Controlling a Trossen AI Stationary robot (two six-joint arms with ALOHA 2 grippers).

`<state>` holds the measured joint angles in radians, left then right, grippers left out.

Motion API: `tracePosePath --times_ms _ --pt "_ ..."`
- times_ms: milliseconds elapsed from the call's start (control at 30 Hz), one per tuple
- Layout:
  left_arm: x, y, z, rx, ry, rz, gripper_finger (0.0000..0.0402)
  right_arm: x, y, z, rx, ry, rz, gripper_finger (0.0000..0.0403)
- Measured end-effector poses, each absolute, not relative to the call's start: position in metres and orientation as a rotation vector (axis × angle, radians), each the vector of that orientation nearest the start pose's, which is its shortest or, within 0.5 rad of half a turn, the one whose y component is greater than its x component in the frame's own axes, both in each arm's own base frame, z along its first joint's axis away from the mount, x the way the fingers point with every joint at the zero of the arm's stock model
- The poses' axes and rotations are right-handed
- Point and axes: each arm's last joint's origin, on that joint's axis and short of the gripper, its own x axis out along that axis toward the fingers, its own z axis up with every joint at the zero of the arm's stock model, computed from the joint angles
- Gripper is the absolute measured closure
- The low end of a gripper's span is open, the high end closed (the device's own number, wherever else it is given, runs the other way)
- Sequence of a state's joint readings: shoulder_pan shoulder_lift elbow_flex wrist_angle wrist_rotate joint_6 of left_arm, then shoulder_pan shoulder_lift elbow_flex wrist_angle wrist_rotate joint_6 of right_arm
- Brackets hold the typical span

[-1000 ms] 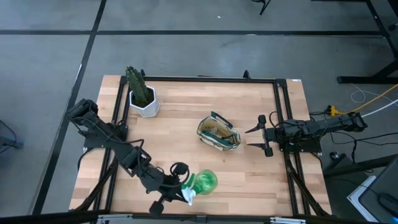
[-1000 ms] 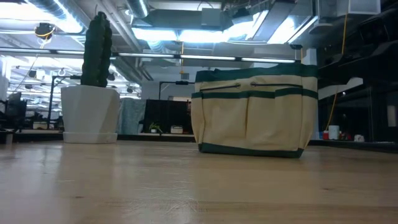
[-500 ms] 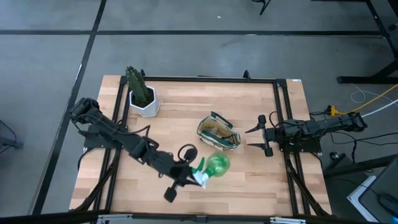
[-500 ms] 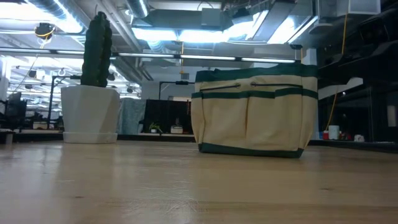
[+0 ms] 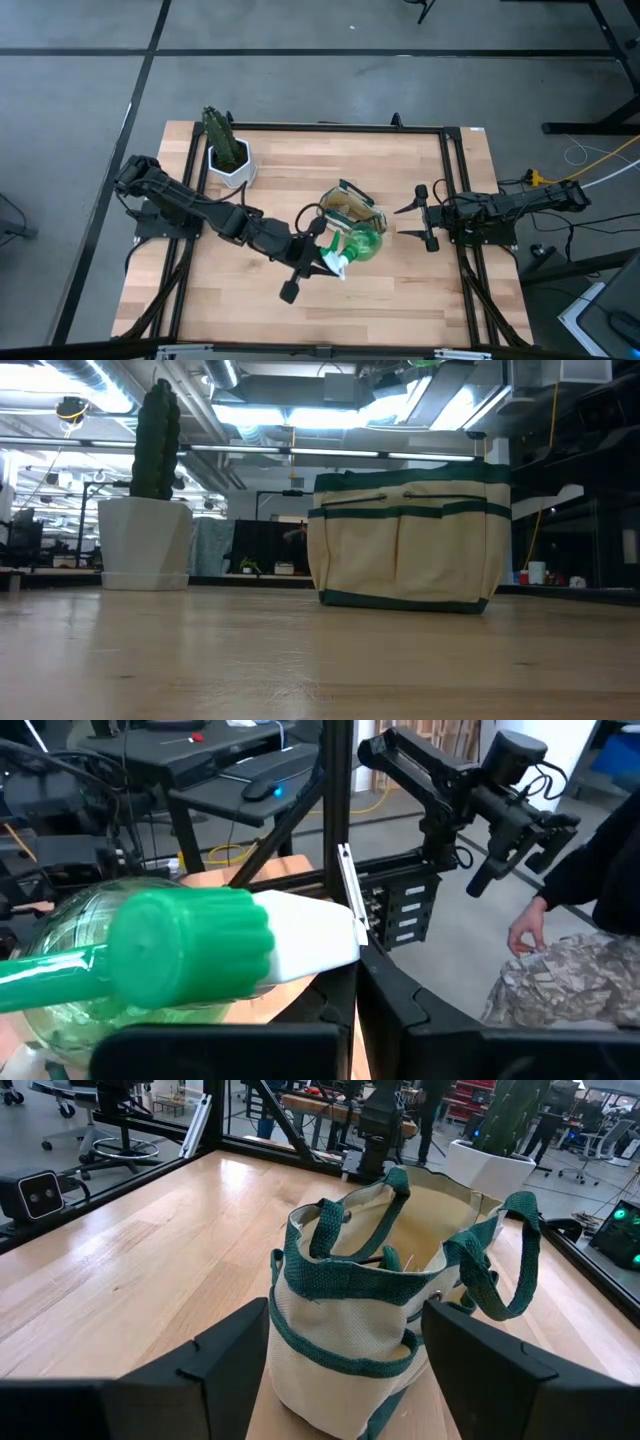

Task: Pick & Place Garden tools in Gardening bag
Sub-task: Put the green spray bottle into the gardening bag

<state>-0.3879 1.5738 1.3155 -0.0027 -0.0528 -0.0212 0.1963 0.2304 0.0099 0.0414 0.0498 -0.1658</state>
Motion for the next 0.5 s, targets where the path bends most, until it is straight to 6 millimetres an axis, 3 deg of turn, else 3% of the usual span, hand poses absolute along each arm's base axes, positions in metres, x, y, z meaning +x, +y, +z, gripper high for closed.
tracePosePath --times_ms 500 --pt "0.3402 -0.1378 0.3446 -0.073 0.194 -0.141 0.0399 0.1085 0.0201 0.1516 -0.187 0.165 0.161 0.0137"
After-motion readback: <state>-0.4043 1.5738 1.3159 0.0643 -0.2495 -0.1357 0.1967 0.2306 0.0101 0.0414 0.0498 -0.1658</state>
